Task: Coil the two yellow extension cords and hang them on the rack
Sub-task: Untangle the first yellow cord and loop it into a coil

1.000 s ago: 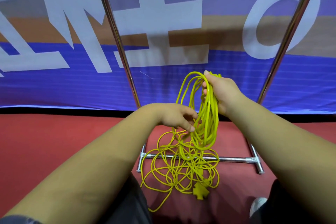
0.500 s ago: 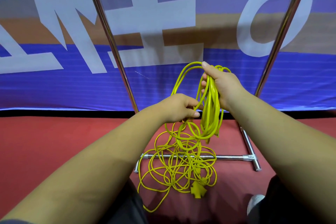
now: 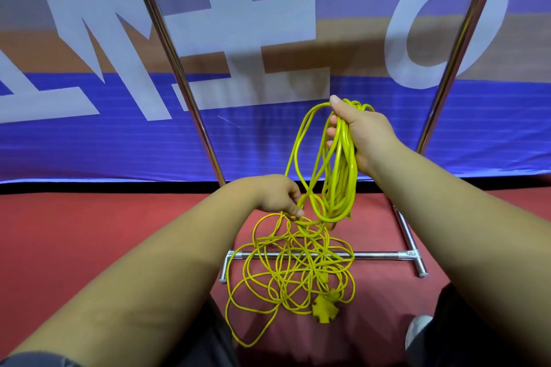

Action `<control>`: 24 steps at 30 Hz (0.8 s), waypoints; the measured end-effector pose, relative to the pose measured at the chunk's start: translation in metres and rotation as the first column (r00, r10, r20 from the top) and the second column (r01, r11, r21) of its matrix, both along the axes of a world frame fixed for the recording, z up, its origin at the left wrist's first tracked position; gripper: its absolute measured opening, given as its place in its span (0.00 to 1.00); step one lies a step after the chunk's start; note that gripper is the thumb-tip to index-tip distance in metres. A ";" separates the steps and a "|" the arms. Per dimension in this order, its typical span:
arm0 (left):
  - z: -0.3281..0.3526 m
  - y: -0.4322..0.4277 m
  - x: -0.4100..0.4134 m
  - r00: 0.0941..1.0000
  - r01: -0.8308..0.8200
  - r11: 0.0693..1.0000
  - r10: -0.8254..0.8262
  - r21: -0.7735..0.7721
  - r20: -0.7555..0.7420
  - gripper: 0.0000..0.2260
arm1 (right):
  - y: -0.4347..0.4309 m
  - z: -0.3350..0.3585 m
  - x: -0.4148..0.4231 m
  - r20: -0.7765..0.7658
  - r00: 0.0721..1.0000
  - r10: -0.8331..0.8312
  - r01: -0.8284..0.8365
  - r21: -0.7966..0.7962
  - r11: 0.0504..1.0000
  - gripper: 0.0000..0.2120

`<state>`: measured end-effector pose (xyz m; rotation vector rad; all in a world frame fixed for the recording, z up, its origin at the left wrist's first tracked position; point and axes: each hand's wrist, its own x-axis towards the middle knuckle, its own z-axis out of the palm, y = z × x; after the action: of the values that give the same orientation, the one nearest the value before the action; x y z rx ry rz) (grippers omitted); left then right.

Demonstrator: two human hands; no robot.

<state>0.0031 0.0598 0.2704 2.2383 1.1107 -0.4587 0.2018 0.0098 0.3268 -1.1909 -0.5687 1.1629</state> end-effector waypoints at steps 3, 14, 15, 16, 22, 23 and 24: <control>-0.002 -0.003 0.002 1.000 0.014 1.000 -0.015 0.014 0.013 0.06 | 0.001 0.000 0.002 -0.012 1.000 0.006 -0.006 0.005 1.000 0.17; -0.006 0.009 -0.002 0.890 -0.343 0.931 0.365 -0.124 0.274 0.05 | 0.005 0.007 0.014 0.036 0.995 -0.094 0.095 -0.024 0.995 0.09; -0.005 0.010 -0.003 0.851 -0.393 0.905 0.424 -0.160 0.309 0.05 | 0.006 0.006 0.015 0.048 0.993 -0.107 0.108 -0.027 0.994 0.09; -0.005 0.011 -0.005 0.813 -0.429 0.882 0.472 -0.197 0.342 0.05 | 0.006 0.006 0.017 0.057 0.991 -0.117 0.119 -0.027 0.993 0.09; 0.002 0.019 -0.012 0.500 -0.470 0.721 0.693 -0.509 0.520 0.02 | 0.007 0.003 0.021 0.099 0.987 -0.125 0.130 -0.038 0.991 0.11; 0.004 0.020 -0.013 0.458 -0.441 0.696 0.717 -0.566 0.525 0.02 | 0.007 0.001 0.021 0.118 0.985 -0.123 0.128 -0.041 0.991 0.12; 0.005 0.021 -0.015 0.434 -0.418 0.683 0.729 -0.599 0.529 0.02 | 0.007 0.000 0.019 0.136 0.983 -0.120 0.127 -0.042 0.991 0.12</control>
<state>-0.0117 0.0804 0.2753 1.2816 1.1082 0.4993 0.2212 0.0171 0.3266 -1.3359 -0.5606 1.0021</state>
